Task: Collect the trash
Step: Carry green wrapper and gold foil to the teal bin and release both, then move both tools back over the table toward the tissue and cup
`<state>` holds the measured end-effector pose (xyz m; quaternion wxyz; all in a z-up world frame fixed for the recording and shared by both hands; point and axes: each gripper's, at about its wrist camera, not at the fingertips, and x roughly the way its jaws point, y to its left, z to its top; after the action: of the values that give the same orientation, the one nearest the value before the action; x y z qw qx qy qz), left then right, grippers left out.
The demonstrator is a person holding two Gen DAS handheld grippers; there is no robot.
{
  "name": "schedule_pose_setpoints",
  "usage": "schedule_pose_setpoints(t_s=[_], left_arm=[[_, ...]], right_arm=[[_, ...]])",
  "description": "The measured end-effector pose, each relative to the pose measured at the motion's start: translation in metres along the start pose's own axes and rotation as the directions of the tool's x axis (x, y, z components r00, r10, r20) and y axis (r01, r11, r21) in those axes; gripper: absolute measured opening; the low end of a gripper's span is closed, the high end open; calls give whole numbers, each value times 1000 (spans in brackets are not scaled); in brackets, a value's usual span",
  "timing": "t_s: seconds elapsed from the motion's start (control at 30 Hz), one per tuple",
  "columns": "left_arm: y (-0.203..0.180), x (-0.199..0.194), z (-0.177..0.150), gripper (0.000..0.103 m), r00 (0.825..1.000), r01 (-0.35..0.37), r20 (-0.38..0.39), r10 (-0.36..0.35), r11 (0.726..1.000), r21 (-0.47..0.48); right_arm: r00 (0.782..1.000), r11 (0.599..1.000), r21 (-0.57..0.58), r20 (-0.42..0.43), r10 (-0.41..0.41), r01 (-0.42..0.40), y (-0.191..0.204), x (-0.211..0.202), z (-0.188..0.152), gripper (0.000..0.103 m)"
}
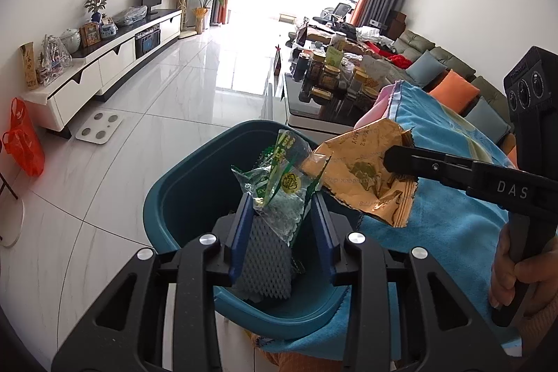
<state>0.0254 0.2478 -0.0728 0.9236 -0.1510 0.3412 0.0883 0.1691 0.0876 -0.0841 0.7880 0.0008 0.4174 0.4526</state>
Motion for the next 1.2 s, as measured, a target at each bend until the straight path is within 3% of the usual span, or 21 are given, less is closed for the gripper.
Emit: schedule_pose_setpoints(t_s=[0.43,0.7,0.9,1.2], left_arm=[[10,40,-4,38,997,-24,-70,20,998,-51],[14,50,-10,43,996,-30,-86,24,997,-73],[2,27,-4,50,1000,0,-21,-1,999,-46],[-62,-12,7,61,987,141,66,-147,986,87]], right_arm=[[996,1000,6,-83,-18,18,5,24,8,17],[998,1000,24,-63,-15,17,-5,9,1,21],[1000,1000,-6,-18,-20,20,-8,-24,-11,28],[988,995,-2,116,-100,100,-33,-110,-39,35]])
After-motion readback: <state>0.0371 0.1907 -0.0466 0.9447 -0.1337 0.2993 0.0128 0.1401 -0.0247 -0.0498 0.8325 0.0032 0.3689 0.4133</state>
